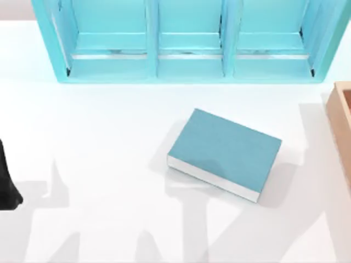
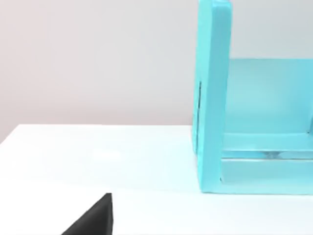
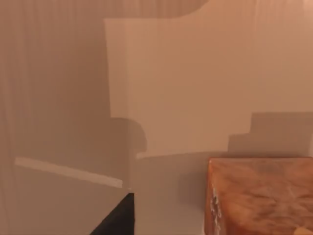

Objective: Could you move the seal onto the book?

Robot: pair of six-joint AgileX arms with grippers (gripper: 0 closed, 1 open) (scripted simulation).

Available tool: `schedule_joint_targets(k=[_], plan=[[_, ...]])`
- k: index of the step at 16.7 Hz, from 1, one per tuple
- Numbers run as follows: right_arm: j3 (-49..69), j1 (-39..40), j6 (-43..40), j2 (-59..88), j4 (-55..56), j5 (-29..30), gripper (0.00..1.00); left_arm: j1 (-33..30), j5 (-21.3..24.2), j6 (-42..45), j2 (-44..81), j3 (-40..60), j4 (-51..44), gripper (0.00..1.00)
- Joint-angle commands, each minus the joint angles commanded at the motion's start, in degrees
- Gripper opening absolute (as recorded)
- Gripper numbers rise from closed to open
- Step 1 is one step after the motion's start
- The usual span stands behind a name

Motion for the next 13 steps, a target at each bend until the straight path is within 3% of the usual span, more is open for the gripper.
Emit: schedule_joint_targets(k=[9, 13], plan=[[0.00, 0.00, 0.00, 0.00, 0.00, 0.00, 0.02, 0.00, 0.00, 0.00, 0.00, 0.00, 0.00, 1.00], [0.00, 0.00, 0.00, 0.00, 0.00, 0.00, 0.00, 0.00, 0.00, 0.00, 0.00, 0.00, 0.00, 1.00]])
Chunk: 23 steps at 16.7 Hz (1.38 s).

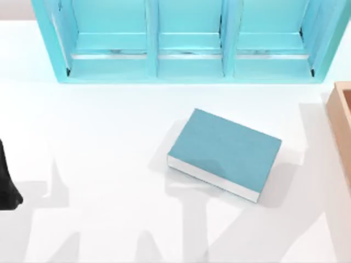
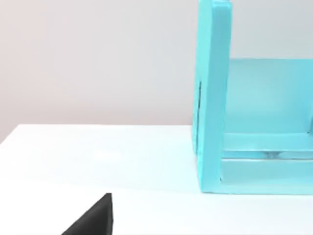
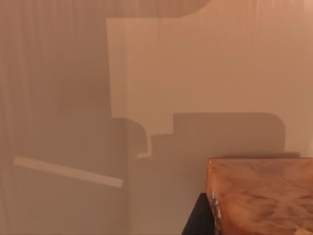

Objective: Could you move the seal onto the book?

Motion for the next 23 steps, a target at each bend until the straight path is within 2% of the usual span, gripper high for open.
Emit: schedule_joint_targets(k=[6, 10, 17, 23], plan=[[0.14, 0.00, 0.17, -0.10, -0.14, 0.04, 0.00, 0.00, 0.00, 0.00, 0.00, 0.00, 0.00, 1.00], [5.69, 2.34, 5.65, -0.72, -6.40, 1.08, 0.00, 0.00, 0.00, 0.00, 0.00, 0.00, 0.00, 1.00], [18.72, 13.18, 19.38, -3.05, -26.81, 0.71, 0.00, 0.00, 0.00, 0.00, 0.00, 0.00, 0.00, 1.00], [23.44, 22.36, 24.27, -6.86, -33.00, -0.15, 0.00, 0.00, 0.00, 0.00, 0.00, 0.00, 0.00, 1.00]])
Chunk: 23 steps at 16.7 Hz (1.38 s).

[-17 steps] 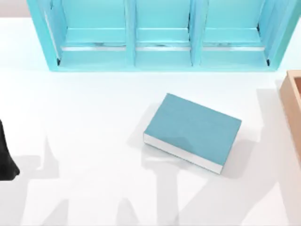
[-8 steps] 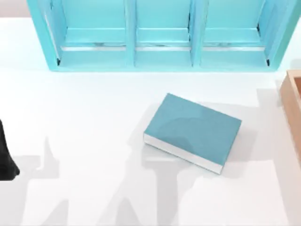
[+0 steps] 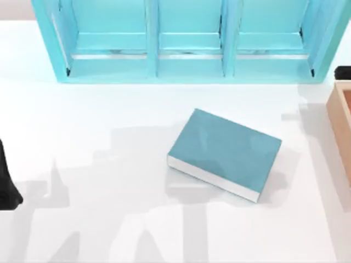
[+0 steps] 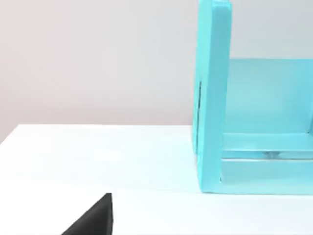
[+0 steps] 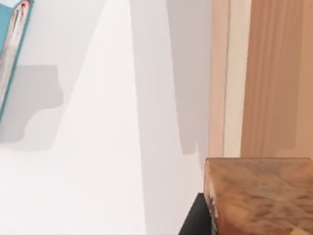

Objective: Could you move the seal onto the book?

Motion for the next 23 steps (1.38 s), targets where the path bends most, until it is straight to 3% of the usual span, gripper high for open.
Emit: schedule_joint_targets(k=[9, 18, 23], plan=[[1.87, 2.97, 1.36, 0.26, 0.79, 0.18, 0.00, 0.00, 0.00, 0.00, 0.00, 0.00, 0.00, 1.00], [13.95, 25.04, 23.76, 20.27, 8.42, 0.40, 0.00, 0.00, 0.00, 0.00, 0.00, 0.00, 0.00, 1.00], [15.31, 27.34, 26.06, 22.53, 9.67, 0.43, 0.00, 0.00, 0.00, 0.00, 0.00, 0.00, 0.00, 1.00]])
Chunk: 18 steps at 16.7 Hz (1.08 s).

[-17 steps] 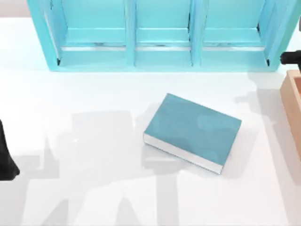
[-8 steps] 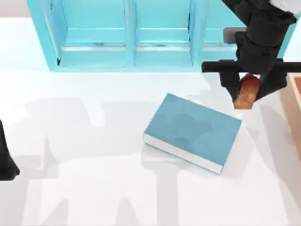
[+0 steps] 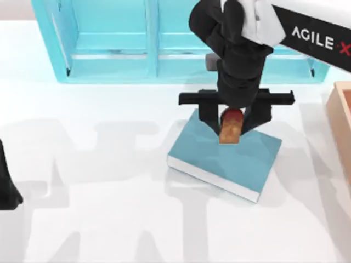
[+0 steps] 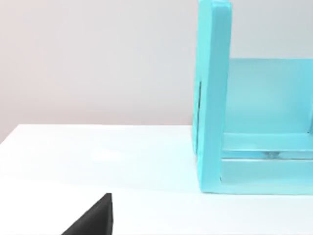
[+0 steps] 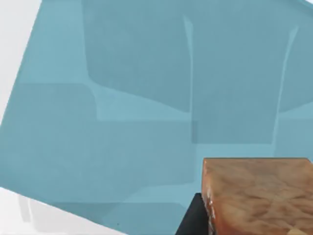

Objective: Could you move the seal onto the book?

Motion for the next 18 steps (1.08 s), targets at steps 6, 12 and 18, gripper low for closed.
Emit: schedule_joint_targets(k=[6, 12, 18], plan=[[1.01, -0.01, -0.01, -0.07, -1.09, 0.00, 0.00, 0.00, 0.00, 0.00, 0.00, 0.00, 0.00, 1.00], [1.01, -0.01, -0.01, -0.07, -1.09, 0.00, 0.30, 0.00, 0.00, 0.00, 0.00, 0.00, 0.00, 1.00], [1.01, -0.01, -0.01, -0.07, -1.09, 0.00, 0.75, 0.00, 0.00, 0.00, 0.00, 0.00, 0.00, 1.00]])
